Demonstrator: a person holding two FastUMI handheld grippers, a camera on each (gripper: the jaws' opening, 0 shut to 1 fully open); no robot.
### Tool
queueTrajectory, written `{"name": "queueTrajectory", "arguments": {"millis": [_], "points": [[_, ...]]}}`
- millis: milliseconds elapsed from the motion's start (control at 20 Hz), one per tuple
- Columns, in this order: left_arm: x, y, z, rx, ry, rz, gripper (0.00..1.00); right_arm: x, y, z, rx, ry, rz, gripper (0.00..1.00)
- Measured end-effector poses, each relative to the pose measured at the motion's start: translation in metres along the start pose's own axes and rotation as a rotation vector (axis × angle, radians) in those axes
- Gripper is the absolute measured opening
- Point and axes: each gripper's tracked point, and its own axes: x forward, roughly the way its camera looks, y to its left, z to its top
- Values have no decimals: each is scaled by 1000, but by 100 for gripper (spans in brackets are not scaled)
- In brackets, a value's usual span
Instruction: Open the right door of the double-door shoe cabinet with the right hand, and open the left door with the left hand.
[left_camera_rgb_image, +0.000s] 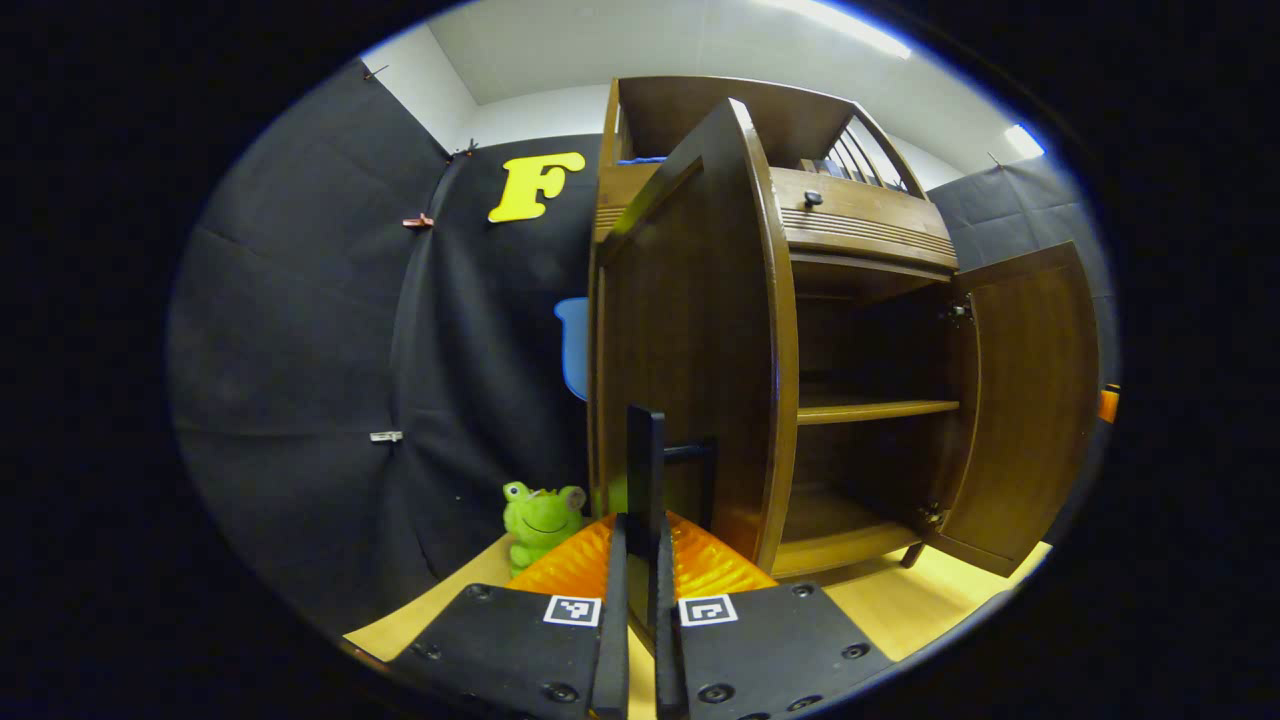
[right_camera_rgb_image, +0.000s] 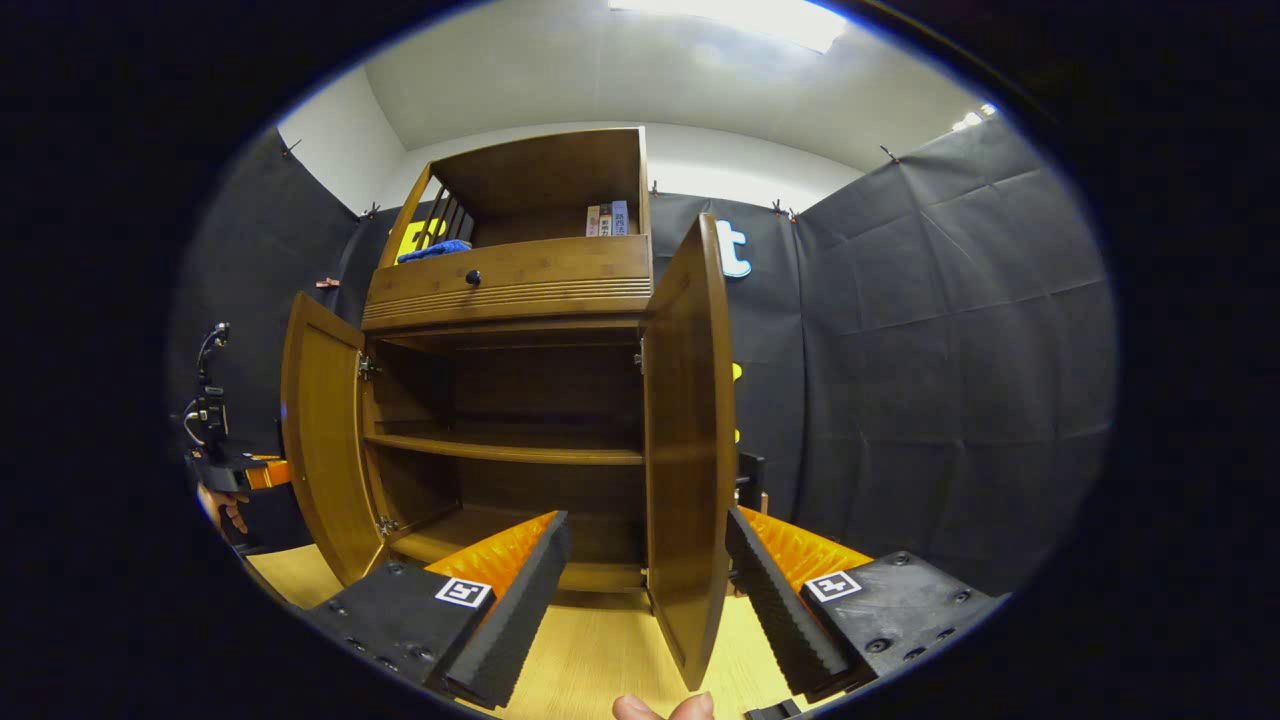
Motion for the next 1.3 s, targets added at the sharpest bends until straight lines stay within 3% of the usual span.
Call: {"name": "queueTrajectory", "arguments": {"millis": [250,400,500,550,600,800,1000,1100,1300], "points": [[-3,37,-1,-6,-10,23,10,-1,33,-1,-24,7,43,98],[-7,49,-3,-12,-12,9,0,0,46,-2,-35,8,54,99],[-8,57,-4,0,-10,7,5,1,57,-6,-27,15,64,99],[-11,62,-3,1,-11,12,0,1,60,-8,-29,21,67,99],[-14,67,-2,-7,-15,15,5,2,62,-9,-32,26,67,99],[-24,72,0,-36,-14,-1,6,1,75,-15,-31,45,83,99],[-32,78,-3,7,2,24,7,-2,80,-15,-36,43,93,98],[-42,81,-10,14,43,41,15,-2,81,-15,-31,43,94,98],[-70,101,-10,127,39,162,87,1,84,-14,-22,37,95,100]]}}
